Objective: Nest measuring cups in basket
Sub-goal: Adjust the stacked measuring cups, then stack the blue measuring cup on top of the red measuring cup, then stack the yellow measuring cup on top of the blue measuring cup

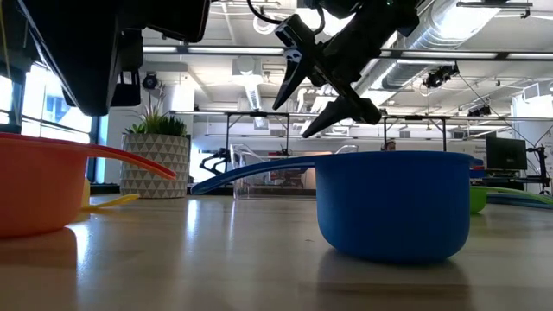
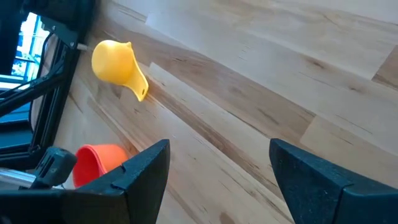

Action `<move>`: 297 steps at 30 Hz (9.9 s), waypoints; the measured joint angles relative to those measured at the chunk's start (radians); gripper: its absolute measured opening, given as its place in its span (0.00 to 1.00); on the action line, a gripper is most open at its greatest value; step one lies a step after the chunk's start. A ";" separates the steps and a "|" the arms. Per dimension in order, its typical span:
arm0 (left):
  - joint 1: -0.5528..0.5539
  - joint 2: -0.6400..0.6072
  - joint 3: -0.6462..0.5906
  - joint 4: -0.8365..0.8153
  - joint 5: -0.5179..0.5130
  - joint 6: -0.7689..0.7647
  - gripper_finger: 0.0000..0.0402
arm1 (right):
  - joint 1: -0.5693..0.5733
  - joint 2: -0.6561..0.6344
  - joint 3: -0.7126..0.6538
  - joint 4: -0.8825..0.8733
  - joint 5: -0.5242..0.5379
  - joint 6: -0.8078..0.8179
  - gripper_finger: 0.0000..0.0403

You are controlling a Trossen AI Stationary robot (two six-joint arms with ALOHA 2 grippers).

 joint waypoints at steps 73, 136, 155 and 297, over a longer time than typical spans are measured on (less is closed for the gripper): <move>0.135 -0.076 0.000 -0.437 -0.070 0.196 0.00 | 0.008 -0.012 0.000 0.026 0.006 0.012 0.66; 0.136 -0.637 -0.002 -0.516 -0.271 -0.007 0.00 | 0.431 0.189 0.000 0.093 -0.002 -0.770 0.66; 0.136 -0.637 -0.003 -0.516 -0.275 -0.006 0.00 | 0.413 0.203 0.000 0.060 0.001 -0.658 0.19; 0.135 -1.166 -0.002 -0.913 -0.535 -0.033 0.00 | -0.103 0.844 1.213 -0.407 -0.653 -0.489 0.27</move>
